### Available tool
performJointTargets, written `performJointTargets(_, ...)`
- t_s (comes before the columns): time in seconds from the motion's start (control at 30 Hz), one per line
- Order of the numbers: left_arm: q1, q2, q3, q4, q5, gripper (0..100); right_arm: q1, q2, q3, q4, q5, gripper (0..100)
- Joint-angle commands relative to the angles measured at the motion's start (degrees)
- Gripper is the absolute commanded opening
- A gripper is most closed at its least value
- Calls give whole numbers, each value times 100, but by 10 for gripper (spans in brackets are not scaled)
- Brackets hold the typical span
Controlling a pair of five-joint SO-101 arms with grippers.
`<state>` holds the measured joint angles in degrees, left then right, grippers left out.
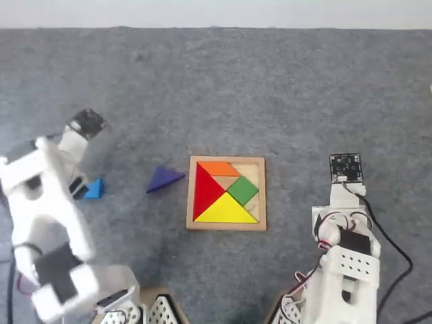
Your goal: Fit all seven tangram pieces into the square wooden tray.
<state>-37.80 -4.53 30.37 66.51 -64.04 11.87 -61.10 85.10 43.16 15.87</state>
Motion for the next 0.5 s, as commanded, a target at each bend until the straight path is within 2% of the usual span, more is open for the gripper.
performJointTargets(0.0,-44,-642,769,-818,-1284,201,-92,-145,-105,-119,-44,48)
performJointTargets(0.07,-44,-492,734,-853,-1591,201,-92,-145,-105,-119,-44,48)
performJointTargets(0.27,18,527,198,-1389,-1468,201,-66,-145,-18,-277,-44,48)
performJointTargets(0.47,44,1319,-171,-1257,-1477,200,-66,-145,-18,-303,-44,48)
